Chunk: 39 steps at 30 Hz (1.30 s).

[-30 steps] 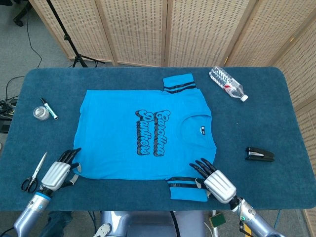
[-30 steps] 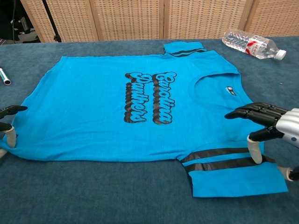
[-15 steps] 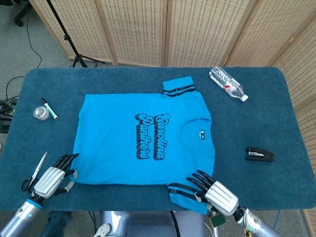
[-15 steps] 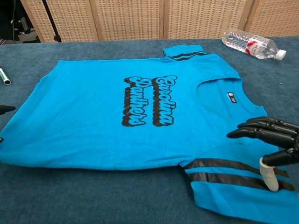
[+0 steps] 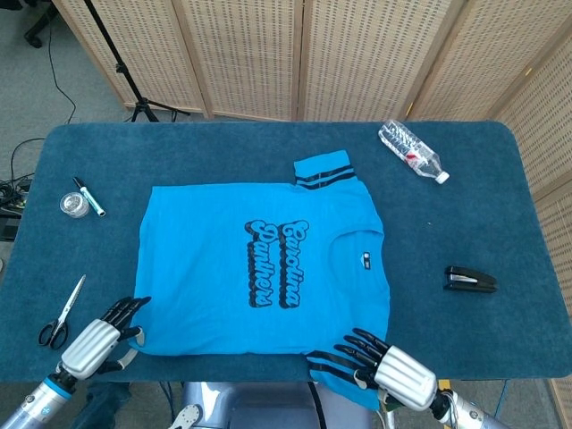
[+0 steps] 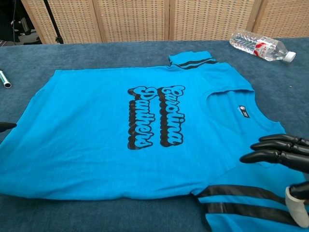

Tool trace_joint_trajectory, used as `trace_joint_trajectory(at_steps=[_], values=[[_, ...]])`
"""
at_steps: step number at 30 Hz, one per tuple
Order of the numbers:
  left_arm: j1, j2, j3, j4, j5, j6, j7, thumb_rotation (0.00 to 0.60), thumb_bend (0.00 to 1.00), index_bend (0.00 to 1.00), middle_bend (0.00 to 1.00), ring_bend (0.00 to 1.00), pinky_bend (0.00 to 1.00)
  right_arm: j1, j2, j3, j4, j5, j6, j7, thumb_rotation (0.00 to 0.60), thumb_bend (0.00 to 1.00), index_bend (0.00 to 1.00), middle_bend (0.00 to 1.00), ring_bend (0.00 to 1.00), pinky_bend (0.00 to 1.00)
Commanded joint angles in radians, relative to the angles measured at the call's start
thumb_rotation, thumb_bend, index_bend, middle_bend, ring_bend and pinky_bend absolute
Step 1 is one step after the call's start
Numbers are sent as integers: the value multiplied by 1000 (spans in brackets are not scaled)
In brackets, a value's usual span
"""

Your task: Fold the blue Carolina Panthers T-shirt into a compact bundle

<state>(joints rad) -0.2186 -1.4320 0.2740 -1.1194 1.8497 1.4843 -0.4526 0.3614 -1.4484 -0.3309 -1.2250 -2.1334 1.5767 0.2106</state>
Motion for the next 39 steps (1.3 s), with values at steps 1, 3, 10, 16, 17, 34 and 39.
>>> trace_joint_trajectory(at_steps=[1, 3, 10, 16, 17, 34, 39], values=[[4, 9, 15, -8, 14, 5, -3, 600, 612, 783, 0, 0, 0, 0, 9, -11, -6, -19, 14, -6, 600, 646, 641, 101, 0, 0], [6, 13, 23, -9, 22, 8, -4, 600, 611, 785, 0, 0, 0, -1, 12, -15, -7, -28, 19, -8, 600, 646, 641, 101, 0, 0], [15, 22, 47, -18, 40, 19, -40, 600, 610, 786, 0, 0, 0, -11, 22, -38, -14, -60, 37, -17, 600, 646, 641, 101, 0, 0], [19, 33, 71, -38, 62, 29, -72, 600, 609, 788, 0, 0, 0, -15, 31, -53, -14, -93, 48, -36, 600, 646, 642, 103, 0, 0], [20, 34, 74, -40, 64, 30, -72, 600, 609, 789, 0, 0, 0, -17, 31, -54, -10, -97, 52, -37, 600, 646, 642, 106, 0, 0], [25, 50, 105, -67, 104, 38, -66, 600, 610, 793, 0, 0, 0, -28, 37, -73, -1, -135, 75, -43, 600, 646, 644, 111, 0, 0], [27, 56, 107, -71, 108, 44, -61, 600, 610, 793, 0, 0, 0, -30, 39, -75, -10, -143, 73, -55, 600, 646, 645, 111, 0, 0]])
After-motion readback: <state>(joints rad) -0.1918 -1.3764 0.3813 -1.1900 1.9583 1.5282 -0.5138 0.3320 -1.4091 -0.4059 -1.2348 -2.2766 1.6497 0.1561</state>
